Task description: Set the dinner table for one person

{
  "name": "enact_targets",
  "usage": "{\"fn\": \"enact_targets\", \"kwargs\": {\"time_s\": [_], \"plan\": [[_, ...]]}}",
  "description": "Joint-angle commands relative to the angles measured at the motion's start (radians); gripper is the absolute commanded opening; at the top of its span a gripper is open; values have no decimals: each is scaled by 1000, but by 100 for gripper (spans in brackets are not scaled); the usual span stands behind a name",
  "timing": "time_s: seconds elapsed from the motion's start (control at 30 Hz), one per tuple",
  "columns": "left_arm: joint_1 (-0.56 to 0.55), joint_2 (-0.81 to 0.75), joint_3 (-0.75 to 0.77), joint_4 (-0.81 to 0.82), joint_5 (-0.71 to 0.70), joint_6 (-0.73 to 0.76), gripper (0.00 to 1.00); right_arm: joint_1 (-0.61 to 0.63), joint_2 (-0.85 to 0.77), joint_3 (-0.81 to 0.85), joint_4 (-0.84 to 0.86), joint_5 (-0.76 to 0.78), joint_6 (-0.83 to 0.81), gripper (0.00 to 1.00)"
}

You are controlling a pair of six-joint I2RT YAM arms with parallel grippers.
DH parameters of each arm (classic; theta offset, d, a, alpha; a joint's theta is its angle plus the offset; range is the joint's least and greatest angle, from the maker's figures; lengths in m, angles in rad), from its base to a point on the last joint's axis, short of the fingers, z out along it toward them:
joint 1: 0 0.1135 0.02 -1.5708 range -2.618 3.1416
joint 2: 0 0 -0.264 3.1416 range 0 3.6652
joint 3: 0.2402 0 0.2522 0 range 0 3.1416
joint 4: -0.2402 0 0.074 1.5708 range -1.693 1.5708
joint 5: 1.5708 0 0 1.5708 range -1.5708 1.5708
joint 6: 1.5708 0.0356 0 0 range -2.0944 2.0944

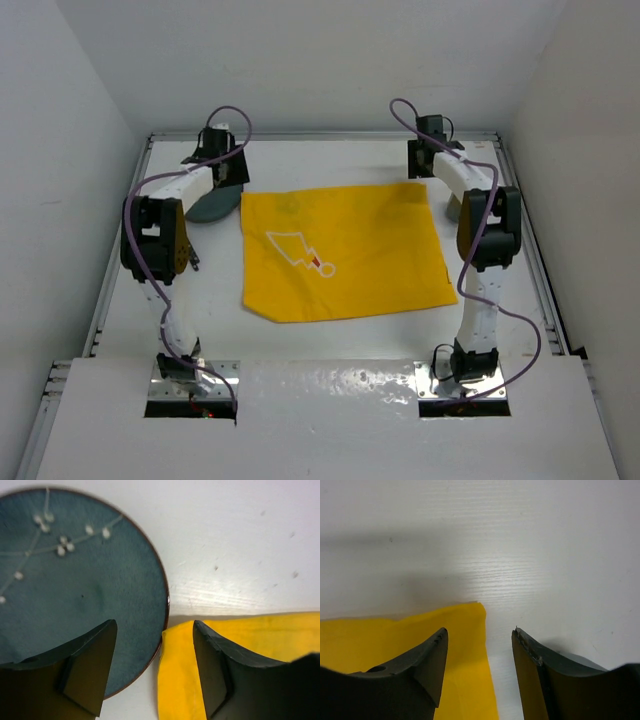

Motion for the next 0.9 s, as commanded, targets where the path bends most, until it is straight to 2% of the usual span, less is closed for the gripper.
{"fn": "enact_targets", "kwargs": {"time_s": [0.0, 0.1, 0.13, 0.23, 0.27, 0.3, 0.37, 0.5, 0.67, 0.77, 0.87], "plan": [[-20, -91, 79, -12, 4, 25, 60, 1, -145, -20, 36, 6, 16, 54], [-57, -197, 27, -56, -26, -14, 61, 7, -251, -140, 46, -1, 79, 54], [-66, -259, 0, -74, -43, -62, 61, 15, -332, -227, 51, 3, 107, 54], [-85, -408, -172, -116, -54, -183, 61, 41, -497, -422, 79, 32, 163, 53], [-91, -448, -293, -98, -26, -206, 61, 50, -533, -466, 86, 37, 176, 53], [-92, -535, -350, -89, -10, -244, 61, 71, -570, -508, 89, 42, 183, 53], [-101, -618, -511, -81, 11, -274, 61, 93, -664, -615, 79, 72, 208, 53], [-129, -812, -711, -85, 33, -335, 61, 136, -771, -779, 8, 103, 282, 53], [-141, -901, -913, -49, 84, -418, 63, 145, -877, -985, 2, 103, 351, 54], [-141, -924, -978, -15, 87, -447, 64, 145, -932, -1118, 39, 79, 371, 55], [-141, -910, -1005, 2, 125, -449, 65, 145, -945, -1159, 49, 78, 380, 54]]}}
